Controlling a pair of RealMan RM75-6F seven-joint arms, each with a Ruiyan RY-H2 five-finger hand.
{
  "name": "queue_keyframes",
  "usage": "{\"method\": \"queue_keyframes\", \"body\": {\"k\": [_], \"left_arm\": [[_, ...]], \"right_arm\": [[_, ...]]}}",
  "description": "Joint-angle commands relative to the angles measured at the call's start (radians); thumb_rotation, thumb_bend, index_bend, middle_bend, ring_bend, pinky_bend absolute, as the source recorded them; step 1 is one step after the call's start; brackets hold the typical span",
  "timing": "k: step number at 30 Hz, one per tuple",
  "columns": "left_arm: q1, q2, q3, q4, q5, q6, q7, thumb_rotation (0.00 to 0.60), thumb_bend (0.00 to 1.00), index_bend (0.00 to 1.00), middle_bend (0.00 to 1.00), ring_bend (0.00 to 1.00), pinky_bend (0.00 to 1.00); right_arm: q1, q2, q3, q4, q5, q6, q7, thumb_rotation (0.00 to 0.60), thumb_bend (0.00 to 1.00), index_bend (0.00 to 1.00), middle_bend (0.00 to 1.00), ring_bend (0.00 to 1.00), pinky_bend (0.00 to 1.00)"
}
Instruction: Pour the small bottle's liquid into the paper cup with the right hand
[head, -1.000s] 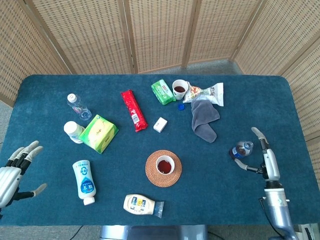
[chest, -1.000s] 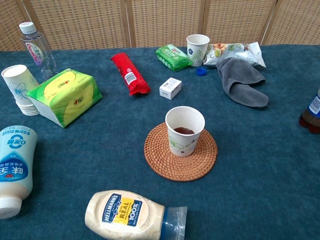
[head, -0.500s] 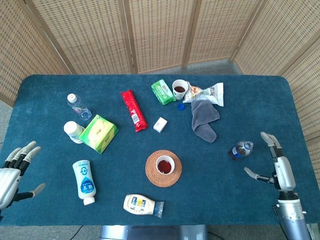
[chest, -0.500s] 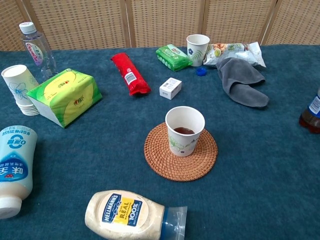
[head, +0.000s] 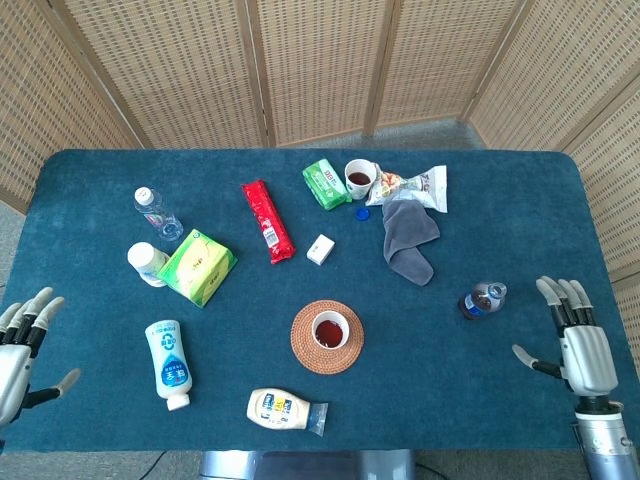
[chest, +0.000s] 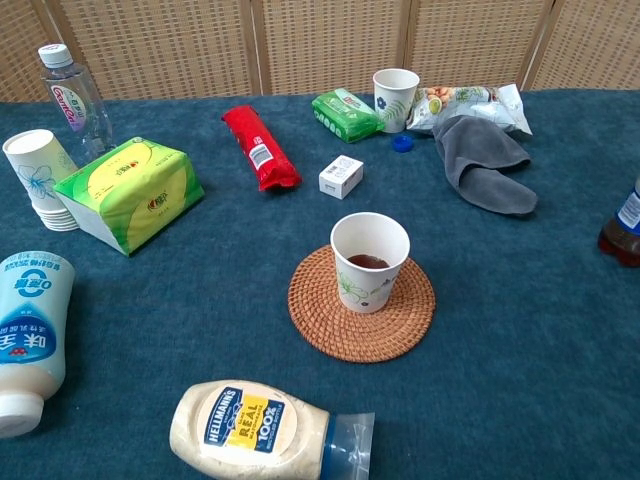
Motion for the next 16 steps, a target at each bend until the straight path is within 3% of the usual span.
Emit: {"method": "queue_keyframes", "body": {"k": [1, 9, 16], "left_arm": [[0.025, -0.026, -0.001, 0.008, -0.008, 0.033, 0.034, 0.600, 0.27, 0.00, 0.00, 0.00, 0.00], [0.044, -0.028, -0.001, 0.028, 0.001, 0.055, 0.020, 0.600, 0.27, 0.00, 0.00, 0.00, 0.00], [0.047, -0.011, 0.003, 0.039, 0.002, 0.044, -0.012, 0.600, 0.27, 0.00, 0.00, 0.00, 0.00]], "right_arm": [[-0.021, 0.028, -0.007, -0.048, 0.021, -0.005, -0.122, 0.600, 0.00, 0.00, 0.00, 0.00, 0.00], [-0.036, 0.058, 0.020, -0.119, 0.065, 0.001, -0.233, 0.600, 0.00, 0.00, 0.00, 0.00, 0.00], [-0.037, 0.060, 0.018, -0.134, 0.064, -0.011, -0.244, 0.600, 0.00, 0.00, 0.00, 0.00, 0.00]]}}
